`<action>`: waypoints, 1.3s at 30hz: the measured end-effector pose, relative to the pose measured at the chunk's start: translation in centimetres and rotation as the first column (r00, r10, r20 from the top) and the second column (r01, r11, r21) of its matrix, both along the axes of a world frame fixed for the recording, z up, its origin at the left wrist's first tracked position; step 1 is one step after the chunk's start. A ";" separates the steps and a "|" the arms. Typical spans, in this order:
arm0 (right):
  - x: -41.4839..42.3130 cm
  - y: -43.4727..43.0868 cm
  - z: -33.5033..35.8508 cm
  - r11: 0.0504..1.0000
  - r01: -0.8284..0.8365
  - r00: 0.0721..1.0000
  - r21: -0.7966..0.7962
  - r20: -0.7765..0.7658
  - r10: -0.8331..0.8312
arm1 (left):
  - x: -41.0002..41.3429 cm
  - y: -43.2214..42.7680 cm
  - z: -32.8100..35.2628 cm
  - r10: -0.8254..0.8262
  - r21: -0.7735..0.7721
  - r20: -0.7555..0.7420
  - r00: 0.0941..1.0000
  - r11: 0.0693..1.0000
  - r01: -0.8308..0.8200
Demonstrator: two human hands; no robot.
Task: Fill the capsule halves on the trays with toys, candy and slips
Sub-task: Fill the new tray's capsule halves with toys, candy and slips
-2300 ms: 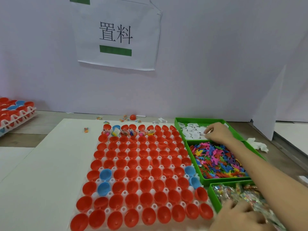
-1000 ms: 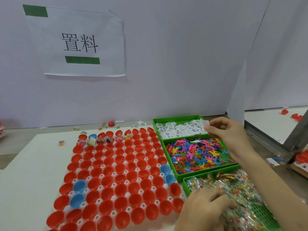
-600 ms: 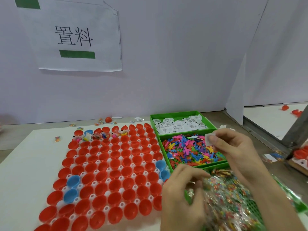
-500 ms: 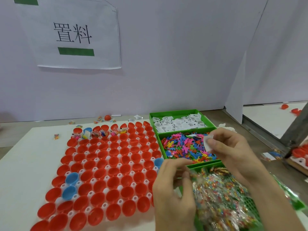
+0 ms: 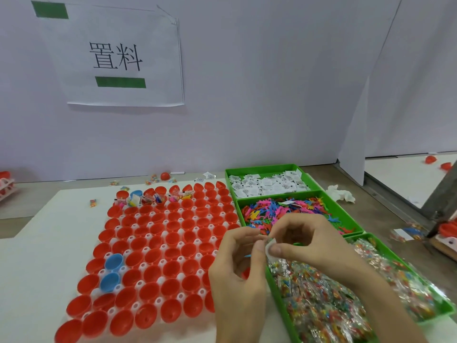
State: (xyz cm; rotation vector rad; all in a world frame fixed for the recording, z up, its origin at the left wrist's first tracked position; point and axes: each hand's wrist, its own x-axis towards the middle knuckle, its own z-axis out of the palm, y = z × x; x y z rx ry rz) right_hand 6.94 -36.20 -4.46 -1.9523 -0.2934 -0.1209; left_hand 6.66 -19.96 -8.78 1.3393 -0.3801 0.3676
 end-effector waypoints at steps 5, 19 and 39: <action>0.0 0.1 -0.1 0.997 -0.021 1.000 0.073 -0.016 0.022 | -0.7 -0.2 -0.1 -0.029 0.049 0.059 0.998 0.998 0.026; 0.0 -0.2 -0.5 0.958 -0.188 0.951 0.217 -0.205 0.233 | -1.3 1.9 -1.1 -0.004 0.287 0.181 0.983 0.957 -0.049; 2.2 -2.3 -3.4 0.658 0.399 0.831 -0.638 -0.052 -0.555 | 0.0 3.5 -1.4 0.186 0.330 0.289 0.939 0.902 -0.279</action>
